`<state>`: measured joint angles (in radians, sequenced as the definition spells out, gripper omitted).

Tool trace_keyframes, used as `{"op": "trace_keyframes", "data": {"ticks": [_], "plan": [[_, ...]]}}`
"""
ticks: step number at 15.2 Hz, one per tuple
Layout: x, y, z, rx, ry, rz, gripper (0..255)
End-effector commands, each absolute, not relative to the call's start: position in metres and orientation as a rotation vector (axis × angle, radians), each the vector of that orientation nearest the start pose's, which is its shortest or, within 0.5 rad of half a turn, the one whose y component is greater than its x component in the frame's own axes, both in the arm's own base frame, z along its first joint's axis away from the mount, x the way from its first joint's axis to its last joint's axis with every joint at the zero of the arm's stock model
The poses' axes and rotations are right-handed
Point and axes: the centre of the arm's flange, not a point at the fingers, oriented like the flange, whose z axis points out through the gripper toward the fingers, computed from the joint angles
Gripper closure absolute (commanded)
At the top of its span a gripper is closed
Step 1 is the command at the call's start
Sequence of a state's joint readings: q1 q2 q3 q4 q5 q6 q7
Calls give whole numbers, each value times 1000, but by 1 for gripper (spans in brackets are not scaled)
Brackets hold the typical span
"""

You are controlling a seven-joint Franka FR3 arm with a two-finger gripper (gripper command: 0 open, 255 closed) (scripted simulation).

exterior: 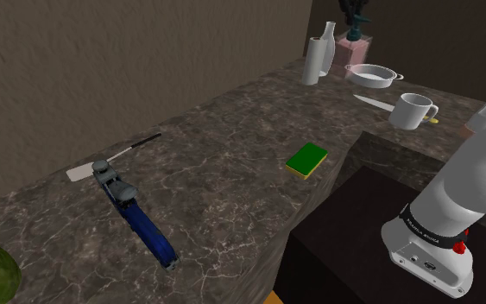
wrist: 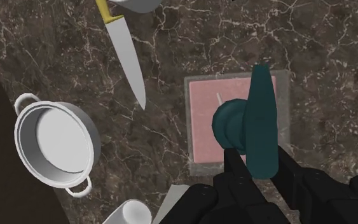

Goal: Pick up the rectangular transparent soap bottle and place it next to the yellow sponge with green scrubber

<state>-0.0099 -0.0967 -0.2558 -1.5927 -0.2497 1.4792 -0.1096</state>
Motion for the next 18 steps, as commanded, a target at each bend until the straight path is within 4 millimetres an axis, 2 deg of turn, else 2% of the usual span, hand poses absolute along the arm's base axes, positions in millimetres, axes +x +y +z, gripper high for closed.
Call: {"op": "trace_keyframes", "data": {"ticks": [1, 18], "plan": [[483, -142, 667, -3344, 296, 105, 255], [463, 71, 736, -3344, 296, 105, 255]]}}
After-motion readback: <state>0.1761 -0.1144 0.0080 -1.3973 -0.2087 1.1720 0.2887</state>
